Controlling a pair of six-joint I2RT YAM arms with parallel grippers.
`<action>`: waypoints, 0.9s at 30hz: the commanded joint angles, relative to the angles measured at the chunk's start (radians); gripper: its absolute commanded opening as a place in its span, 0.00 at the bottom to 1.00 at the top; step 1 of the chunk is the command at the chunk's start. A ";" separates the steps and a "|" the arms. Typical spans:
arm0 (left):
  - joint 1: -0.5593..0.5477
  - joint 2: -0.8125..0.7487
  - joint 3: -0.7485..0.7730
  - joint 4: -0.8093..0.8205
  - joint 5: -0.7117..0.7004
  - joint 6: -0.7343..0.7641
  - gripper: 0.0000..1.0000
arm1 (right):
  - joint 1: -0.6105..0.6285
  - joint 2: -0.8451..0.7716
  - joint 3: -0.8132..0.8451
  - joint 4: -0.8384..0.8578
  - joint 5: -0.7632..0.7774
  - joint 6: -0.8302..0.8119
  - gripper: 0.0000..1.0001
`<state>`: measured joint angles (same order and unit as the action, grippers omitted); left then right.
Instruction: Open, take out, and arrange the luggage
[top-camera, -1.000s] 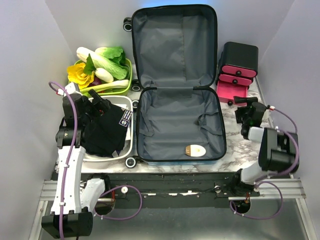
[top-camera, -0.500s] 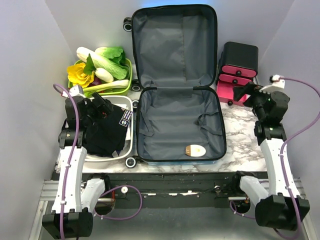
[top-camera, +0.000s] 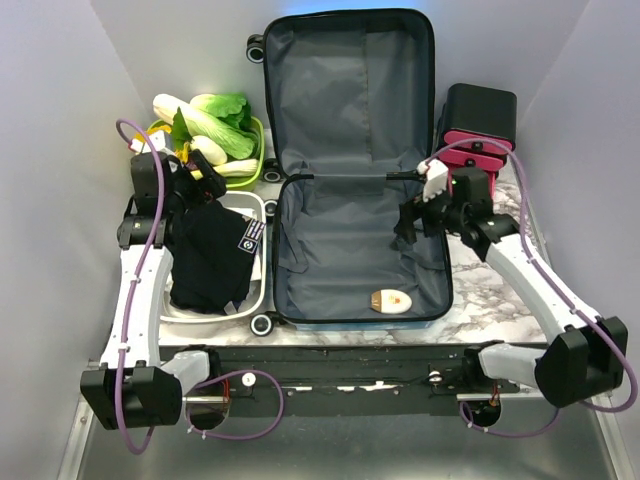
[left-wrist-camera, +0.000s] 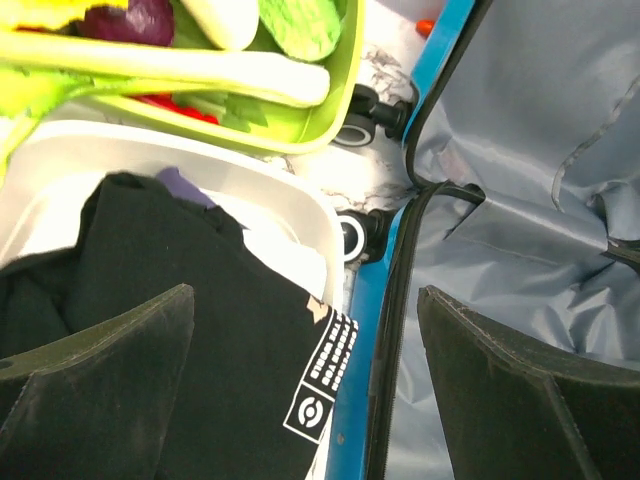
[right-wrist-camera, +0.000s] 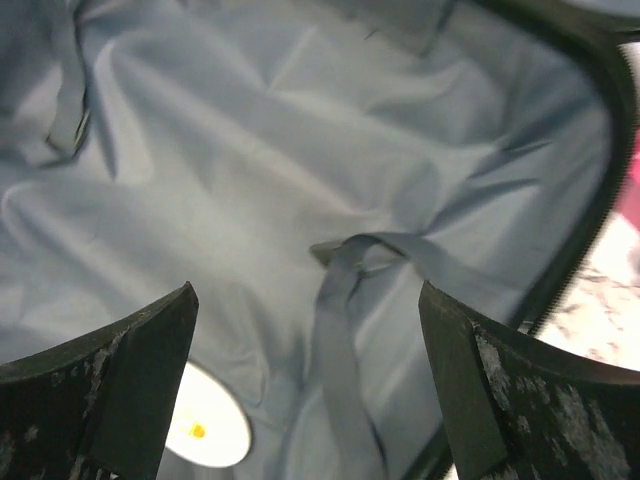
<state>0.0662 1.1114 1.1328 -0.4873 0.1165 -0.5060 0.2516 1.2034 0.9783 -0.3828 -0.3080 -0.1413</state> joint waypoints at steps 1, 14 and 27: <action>0.006 0.008 0.054 0.029 -0.003 0.112 0.99 | 0.087 0.044 0.059 -0.183 -0.013 -0.067 1.00; 0.007 0.048 0.077 0.079 0.057 0.228 0.99 | 0.256 0.223 0.160 -0.434 -0.031 -0.056 1.00; 0.029 0.137 0.114 0.062 0.084 0.267 0.99 | 0.373 0.269 0.138 -0.657 0.070 0.293 0.98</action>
<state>0.0811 1.2427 1.2324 -0.4389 0.1642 -0.2615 0.6224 1.4631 1.1172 -0.9604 -0.3061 -0.0532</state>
